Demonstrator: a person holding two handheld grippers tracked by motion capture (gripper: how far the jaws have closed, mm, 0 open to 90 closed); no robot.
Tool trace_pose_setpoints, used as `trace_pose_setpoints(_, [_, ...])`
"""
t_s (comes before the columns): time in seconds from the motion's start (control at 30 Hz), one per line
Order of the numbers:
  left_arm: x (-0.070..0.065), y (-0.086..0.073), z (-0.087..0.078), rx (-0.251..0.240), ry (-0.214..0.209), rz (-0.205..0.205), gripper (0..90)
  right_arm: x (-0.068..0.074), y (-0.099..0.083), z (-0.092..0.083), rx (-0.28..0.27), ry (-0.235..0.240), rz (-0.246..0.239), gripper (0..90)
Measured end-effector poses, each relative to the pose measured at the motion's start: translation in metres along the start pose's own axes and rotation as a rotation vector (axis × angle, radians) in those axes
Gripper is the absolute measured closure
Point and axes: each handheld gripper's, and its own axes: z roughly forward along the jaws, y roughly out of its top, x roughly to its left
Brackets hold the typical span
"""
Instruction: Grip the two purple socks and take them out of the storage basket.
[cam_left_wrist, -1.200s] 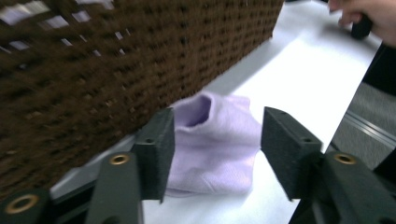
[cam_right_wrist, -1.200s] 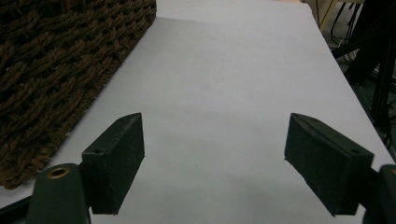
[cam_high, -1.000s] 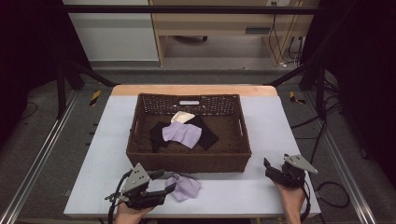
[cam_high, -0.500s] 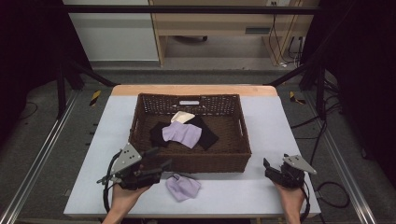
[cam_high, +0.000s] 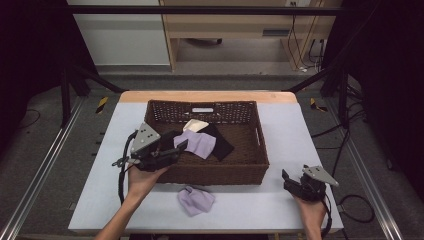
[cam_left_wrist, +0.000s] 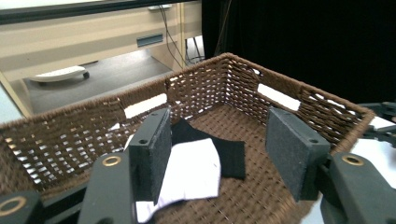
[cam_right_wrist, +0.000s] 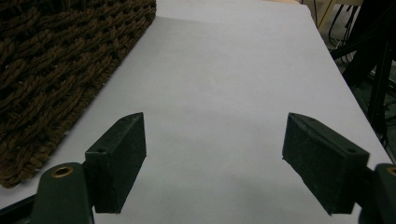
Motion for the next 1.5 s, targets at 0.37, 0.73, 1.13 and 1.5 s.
trace_pose_setpoints(0.37, [0.015,0.011,0.038,0.034,0.032,-0.018,45.6,0.0,0.0,0.0,0.006,0.002,-0.003,21.7])
trace_pose_setpoints(0.73, [0.029,0.001,0.082,0.104,0.07,-0.011,55.8,0.0,0.0,0.001,0.01,0.002,0.002,21.5])
trace_pose_setpoints(1.13, [0.036,-0.002,0.12,0.21,0.107,0.023,51.2,-0.001,0.0,0.001,0.013,0.004,0.008,21.4])
trace_pose_setpoints(1.5, [0.031,-0.001,0.145,0.299,0.07,0.058,44.6,-0.001,0.0,0.001,0.012,0.007,0.01,21.5])
